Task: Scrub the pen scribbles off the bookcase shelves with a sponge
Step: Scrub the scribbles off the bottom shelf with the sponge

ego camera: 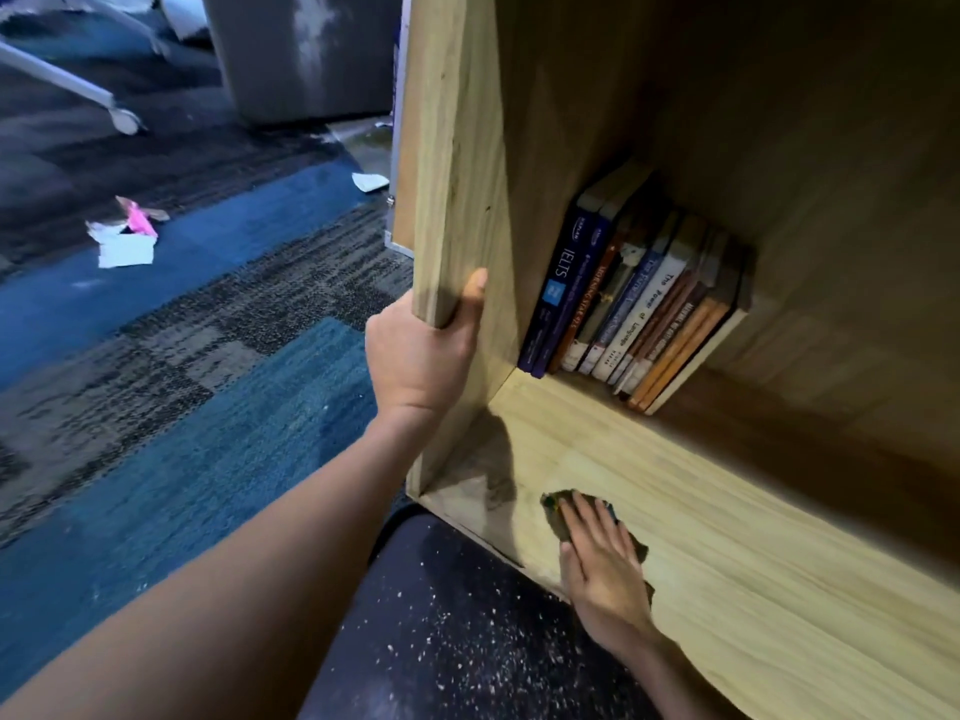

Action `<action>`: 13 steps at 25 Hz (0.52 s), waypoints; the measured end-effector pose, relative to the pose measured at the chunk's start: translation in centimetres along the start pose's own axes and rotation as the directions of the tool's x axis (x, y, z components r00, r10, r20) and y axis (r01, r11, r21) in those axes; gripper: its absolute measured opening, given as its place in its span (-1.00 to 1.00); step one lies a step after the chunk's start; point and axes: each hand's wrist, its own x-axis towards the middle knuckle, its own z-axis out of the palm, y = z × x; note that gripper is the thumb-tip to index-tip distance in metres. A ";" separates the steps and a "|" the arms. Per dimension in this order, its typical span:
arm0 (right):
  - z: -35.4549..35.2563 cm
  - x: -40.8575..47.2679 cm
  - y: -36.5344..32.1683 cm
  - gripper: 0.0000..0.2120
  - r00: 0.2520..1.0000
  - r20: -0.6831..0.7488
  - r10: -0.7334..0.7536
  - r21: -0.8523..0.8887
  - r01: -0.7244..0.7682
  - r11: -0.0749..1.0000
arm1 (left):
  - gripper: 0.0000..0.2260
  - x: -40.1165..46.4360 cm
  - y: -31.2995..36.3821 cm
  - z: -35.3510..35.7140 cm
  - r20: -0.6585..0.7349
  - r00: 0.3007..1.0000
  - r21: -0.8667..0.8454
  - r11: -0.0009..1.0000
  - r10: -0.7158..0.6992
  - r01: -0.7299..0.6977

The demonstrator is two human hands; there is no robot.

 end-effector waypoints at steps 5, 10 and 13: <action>0.4 6.8 -3.3 -0.47 0.985 -0.143 0.096 -0.010 -0.098 0.995 | -0.46 -0.3 -0.1 1.1 -0.119 0.993 -0.018 1.000 0.009 -0.011; 1.3 3.7 -5.8 -0.50 0.939 0.064 -0.337 -0.058 0.340 0.939 | -0.49 -0.2 0.0 0.8 -0.073 0.997 0.035 0.999 -0.003 0.005; 0.4 4.5 -1.4 -0.54 0.877 0.080 -0.474 -0.114 0.480 0.870 | -0.47 -0.2 -0.4 0.9 -0.081 0.997 0.008 1.000 0.018 -0.017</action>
